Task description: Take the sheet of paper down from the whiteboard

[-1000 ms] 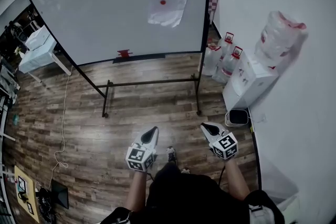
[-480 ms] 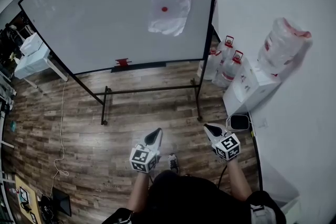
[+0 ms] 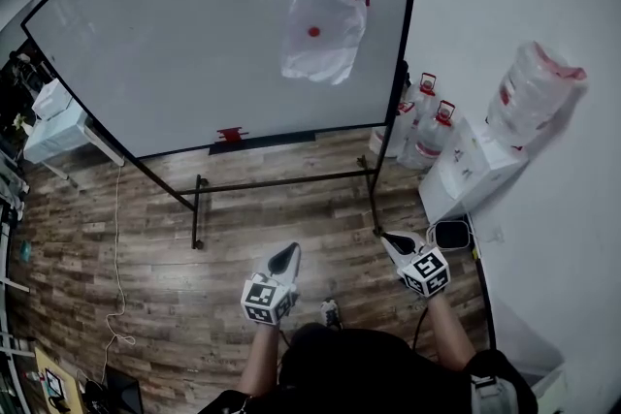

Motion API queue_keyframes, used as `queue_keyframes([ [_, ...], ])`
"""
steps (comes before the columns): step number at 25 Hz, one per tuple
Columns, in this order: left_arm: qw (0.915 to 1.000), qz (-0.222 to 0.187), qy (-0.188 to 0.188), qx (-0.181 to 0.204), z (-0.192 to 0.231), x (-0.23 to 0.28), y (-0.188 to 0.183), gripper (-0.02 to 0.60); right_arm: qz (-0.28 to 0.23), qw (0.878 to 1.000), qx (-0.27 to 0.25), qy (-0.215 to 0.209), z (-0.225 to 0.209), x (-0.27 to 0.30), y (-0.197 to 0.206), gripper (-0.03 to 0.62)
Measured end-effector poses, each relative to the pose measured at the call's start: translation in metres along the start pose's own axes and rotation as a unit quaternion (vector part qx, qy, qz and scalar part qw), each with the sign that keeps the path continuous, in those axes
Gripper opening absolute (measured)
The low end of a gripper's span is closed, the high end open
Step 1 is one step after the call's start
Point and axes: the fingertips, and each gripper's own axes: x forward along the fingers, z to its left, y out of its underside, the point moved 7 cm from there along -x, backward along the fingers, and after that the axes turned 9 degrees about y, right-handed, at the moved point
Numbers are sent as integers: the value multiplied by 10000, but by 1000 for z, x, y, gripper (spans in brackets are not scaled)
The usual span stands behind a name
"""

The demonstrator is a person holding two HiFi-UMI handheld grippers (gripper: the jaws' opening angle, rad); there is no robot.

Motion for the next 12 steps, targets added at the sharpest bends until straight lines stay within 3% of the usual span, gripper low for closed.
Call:
queue_keyframes([
  [12, 9997, -45, 206, 100, 60, 18, -10, 11, -173, 9996, 53, 232, 5, 49, -23, 5],
])
